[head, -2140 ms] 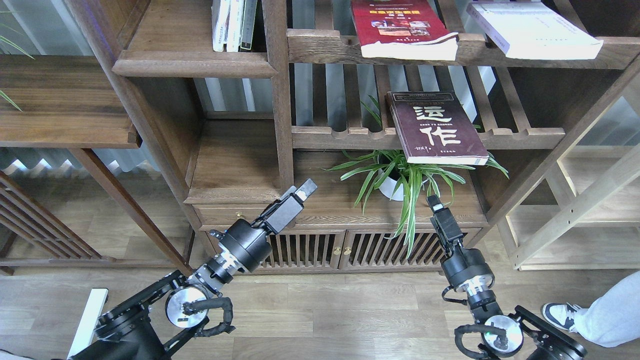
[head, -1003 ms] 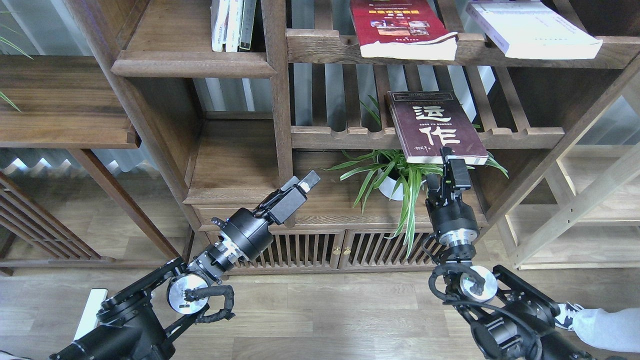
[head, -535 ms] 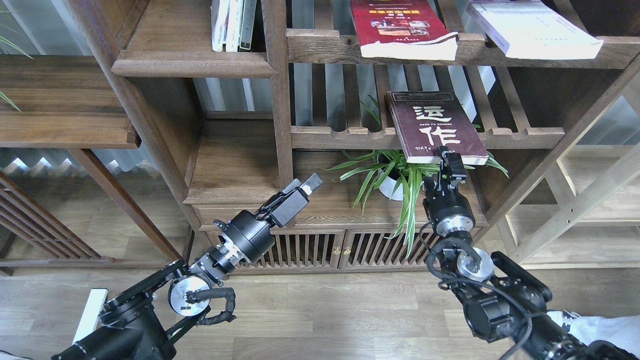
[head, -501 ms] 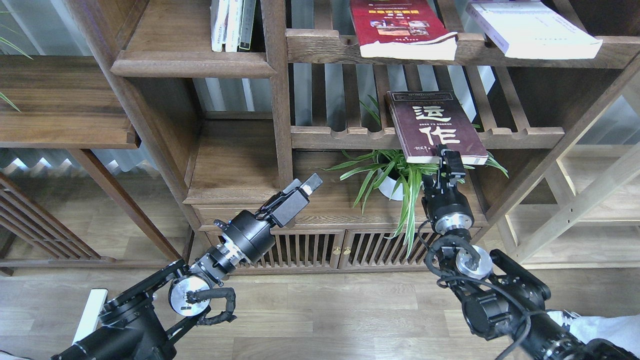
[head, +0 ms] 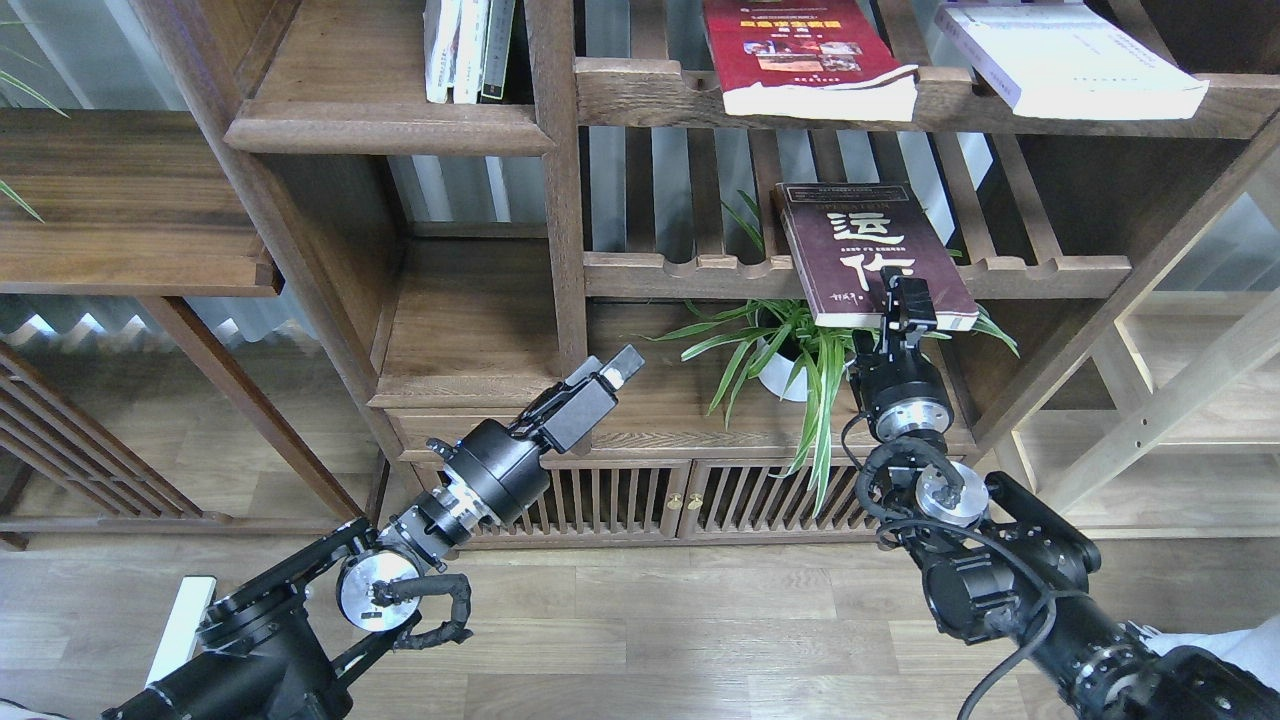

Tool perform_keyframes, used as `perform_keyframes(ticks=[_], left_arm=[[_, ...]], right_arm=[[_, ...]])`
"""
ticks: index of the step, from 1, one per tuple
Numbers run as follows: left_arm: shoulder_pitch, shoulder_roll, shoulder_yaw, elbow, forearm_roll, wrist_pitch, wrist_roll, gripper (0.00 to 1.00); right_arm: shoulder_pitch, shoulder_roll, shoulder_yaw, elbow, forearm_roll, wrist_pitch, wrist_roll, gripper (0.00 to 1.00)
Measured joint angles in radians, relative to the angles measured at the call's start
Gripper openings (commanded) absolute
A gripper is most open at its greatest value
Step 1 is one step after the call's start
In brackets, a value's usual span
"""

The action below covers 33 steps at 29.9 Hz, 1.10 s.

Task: Organize books on shelf
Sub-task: 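Grasp the bottom edge of the dark red book with the right gripper, then tilt the book out from the shelf with the right gripper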

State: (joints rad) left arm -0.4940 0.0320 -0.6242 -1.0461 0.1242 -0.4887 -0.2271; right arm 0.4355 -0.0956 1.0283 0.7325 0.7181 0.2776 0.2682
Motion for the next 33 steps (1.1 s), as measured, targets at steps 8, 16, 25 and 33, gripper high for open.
perform_keyframes(ticks=[8, 16, 25, 33], left_arm=[[0.000, -0.001, 0.000, 0.000, 0.000, 0.000, 0.000, 0.99], [0.000, 0.001, -0.002, 0.000, 0.000, 0.000, 0.000, 1.00], [0.006, 0.003, -0.003, 0.000, -0.001, 0.000, -0.001, 0.99], [0.006, 0.001, -0.003, 0.000, -0.002, 0.000, -0.002, 0.99]], right_arm=[[0.033, 0.018, 0.015, -0.017, 0.004, -0.028, -0.017, 0.98], [0.044, 0.020, 0.021, -0.031, 0.003, -0.041, -0.023, 0.93], [0.046, 0.017, 0.028, -0.041, 0.002, -0.079, -0.032, 0.85], [0.073, 0.020, 0.042, -0.078, 0.001, -0.080, -0.034, 0.84]])
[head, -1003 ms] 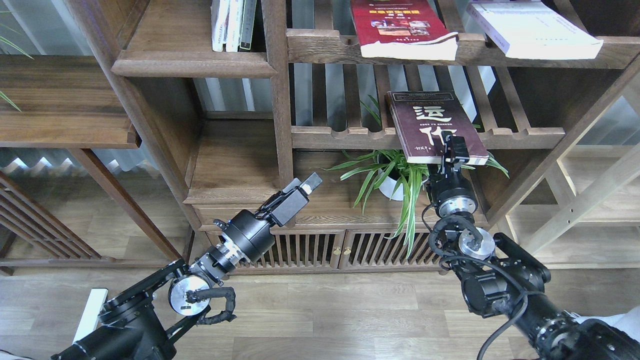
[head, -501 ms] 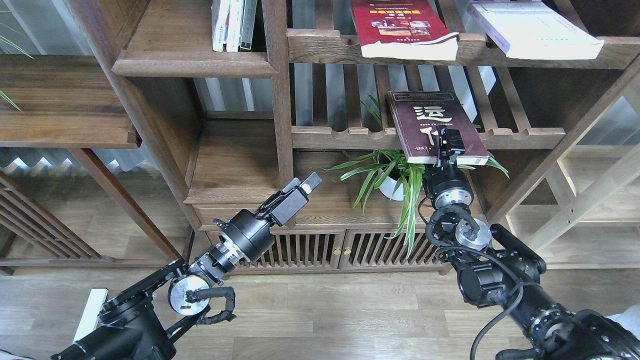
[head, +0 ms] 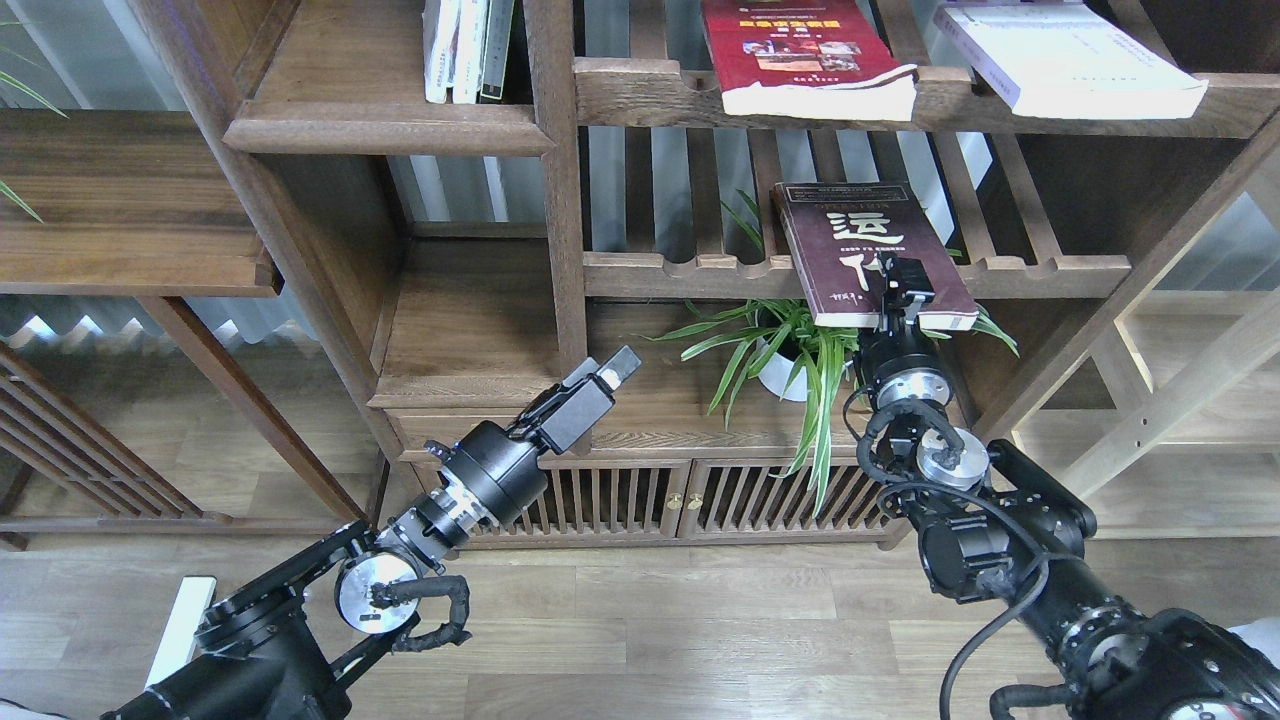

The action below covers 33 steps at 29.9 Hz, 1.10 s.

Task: Organize books on shelf
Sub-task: 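Tilt the book out from the shelf with the right gripper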

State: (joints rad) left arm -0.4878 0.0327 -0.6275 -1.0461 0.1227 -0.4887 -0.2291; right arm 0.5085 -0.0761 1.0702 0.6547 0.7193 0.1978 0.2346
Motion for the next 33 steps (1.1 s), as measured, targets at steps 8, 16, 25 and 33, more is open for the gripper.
perform_keyframes(ticks=[8, 16, 25, 33], left_arm=[[0.001, -0.002, 0.000, 0.000, 0.000, 0.000, 0.000, 0.99], [0.003, -0.001, 0.001, 0.000, 0.000, 0.000, 0.001, 1.00], [0.005, -0.001, 0.005, 0.000, 0.000, 0.000, 0.001, 0.99], [0.006, 0.000, 0.006, 0.000, 0.000, 0.000, 0.001, 0.99]], right_arm=[[0.006, 0.000, 0.001, -0.003, 0.000, 0.000, -0.001, 0.74], [0.006, -0.001, 0.001, -0.004, 0.000, 0.002, -0.001, 0.61], [0.004, -0.001, 0.001, -0.004, 0.000, 0.010, -0.001, 0.46], [0.001, -0.001, 0.001, -0.001, 0.000, 0.039, 0.000, 0.11]])
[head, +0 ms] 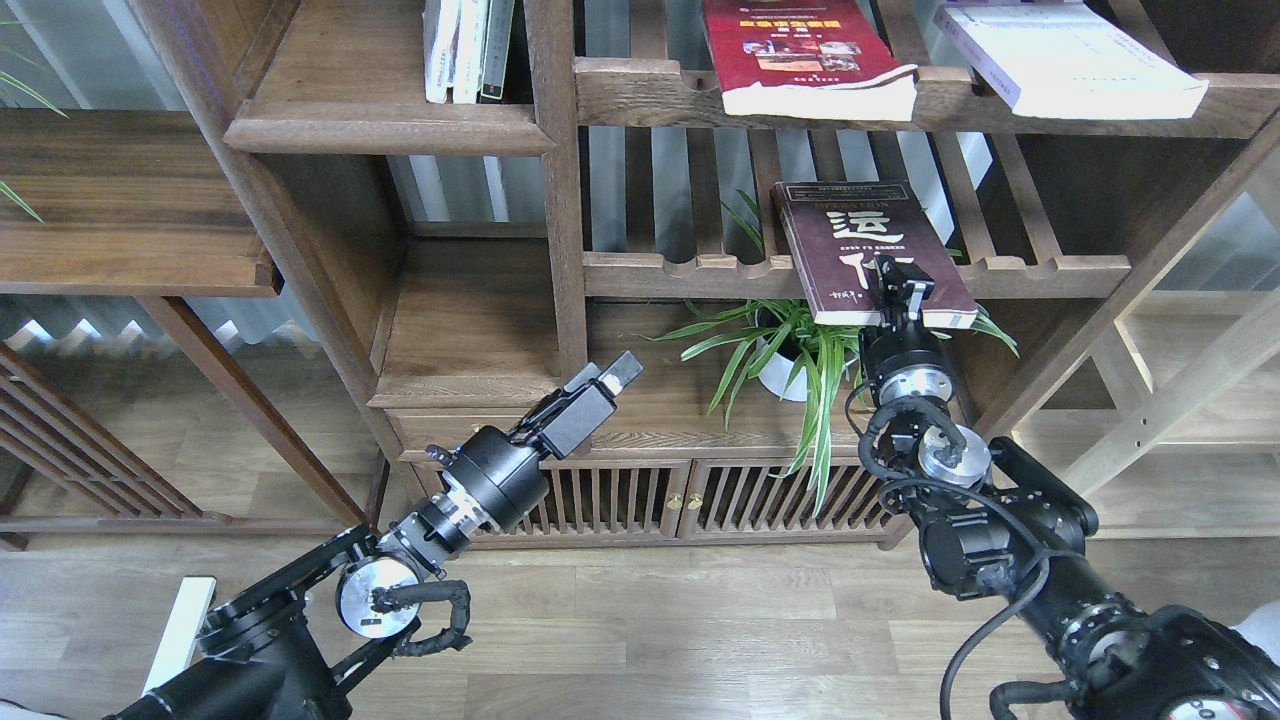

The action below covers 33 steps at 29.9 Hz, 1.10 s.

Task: Organize books on shelf
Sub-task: 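Tilt the book out from the shelf with the right gripper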

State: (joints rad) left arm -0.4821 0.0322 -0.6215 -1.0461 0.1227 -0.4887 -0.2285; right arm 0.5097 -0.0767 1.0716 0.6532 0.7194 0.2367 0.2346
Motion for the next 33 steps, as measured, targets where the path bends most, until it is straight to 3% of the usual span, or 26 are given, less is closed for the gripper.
perform_keyframes(ticks=[2, 17, 26, 33], left_arm=[[0.000, 0.000, 0.000, 0.000, 0.000, 0.000, 0.000, 1.00], [0.001, -0.001, 0.005, -0.001, 0.000, 0.000, -0.005, 0.99], [0.002, -0.005, 0.003, 0.000, -0.008, 0.000, 0.001, 0.99], [0.002, 0.003, 0.002, 0.002, -0.008, 0.000, 0.004, 0.99]], right_arm=[[-0.003, 0.000, 0.000, 0.000, 0.000, 0.028, 0.000, 0.05], [-0.020, 0.000, -0.001, 0.014, 0.002, 0.119, 0.000, 0.05], [-0.134, -0.012, -0.005, 0.111, -0.005, 0.238, 0.001, 0.05], [-0.220, -0.033, -0.008, 0.209, -0.019, 0.252, 0.002, 0.05]])
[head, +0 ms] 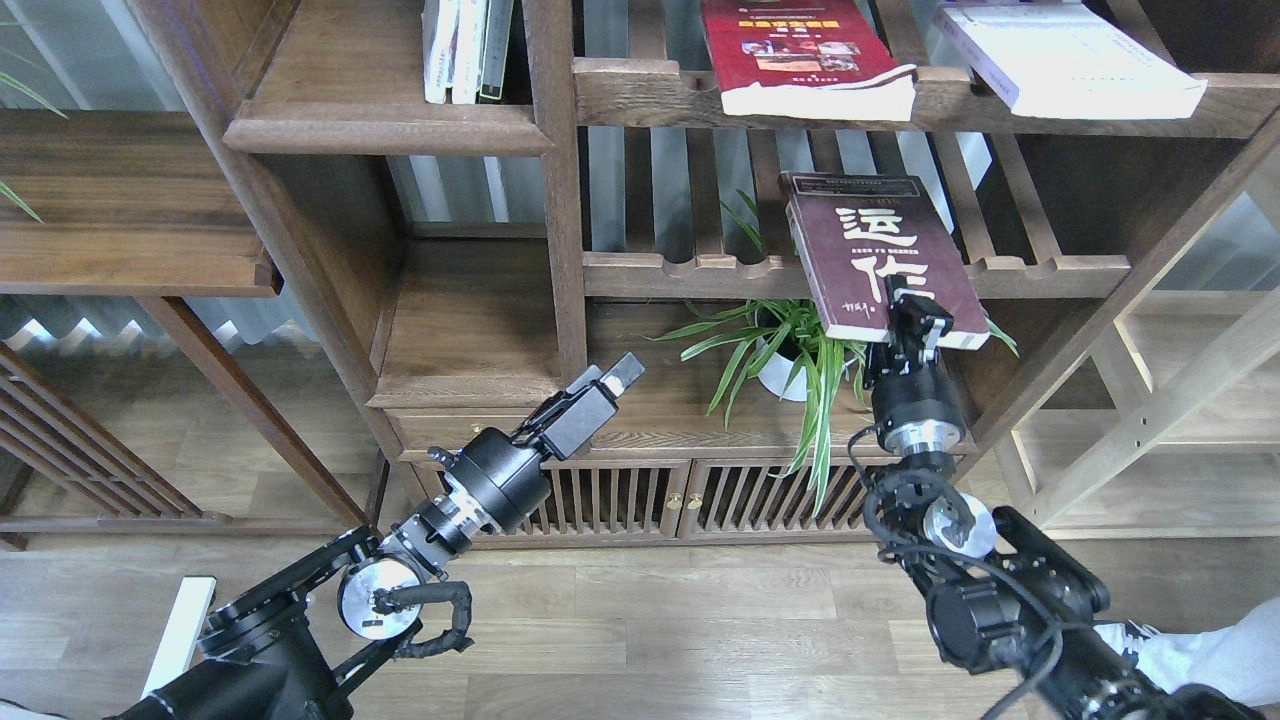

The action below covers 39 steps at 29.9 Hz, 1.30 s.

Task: Organize books on shelf
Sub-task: 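Tilt the book out from the shelf with the right gripper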

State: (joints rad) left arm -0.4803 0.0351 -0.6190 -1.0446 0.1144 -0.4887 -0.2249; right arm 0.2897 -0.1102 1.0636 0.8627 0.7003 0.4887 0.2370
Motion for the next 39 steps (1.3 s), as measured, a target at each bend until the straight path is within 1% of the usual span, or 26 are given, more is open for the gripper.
perform_keyframes(ticks=[8, 14, 22, 30, 34, 39], left_arm=[[0.000, -0.002, 0.002, 0.000, 0.001, 0.000, 0.000, 0.99], [0.004, -0.013, 0.002, 0.024, 0.000, 0.000, -0.010, 0.99], [0.009, -0.020, 0.001, 0.034, -0.002, 0.000, -0.001, 0.99], [-0.011, -0.022, -0.002, 0.059, 0.000, 0.000, -0.001, 0.99], [-0.015, -0.020, -0.014, 0.069, -0.003, 0.000, -0.005, 0.99], [-0.017, -0.020, -0.019, 0.086, -0.022, 0.000, -0.006, 0.99]], right_arm=[[-0.080, -0.018, -0.008, 0.107, -0.045, 0.000, 0.000, 0.05], [-0.112, -0.019, -0.011, 0.140, -0.072, 0.000, 0.001, 0.06], [-0.143, -0.043, -0.013, 0.182, -0.090, 0.000, -0.001, 0.06], [-0.189, -0.071, -0.014, 0.275, -0.091, 0.000, -0.001, 0.06], [-0.214, -0.084, -0.025, 0.289, -0.107, 0.000, -0.003, 0.06], [-0.241, -0.130, -0.051, 0.292, -0.127, 0.000, -0.002, 0.07]])
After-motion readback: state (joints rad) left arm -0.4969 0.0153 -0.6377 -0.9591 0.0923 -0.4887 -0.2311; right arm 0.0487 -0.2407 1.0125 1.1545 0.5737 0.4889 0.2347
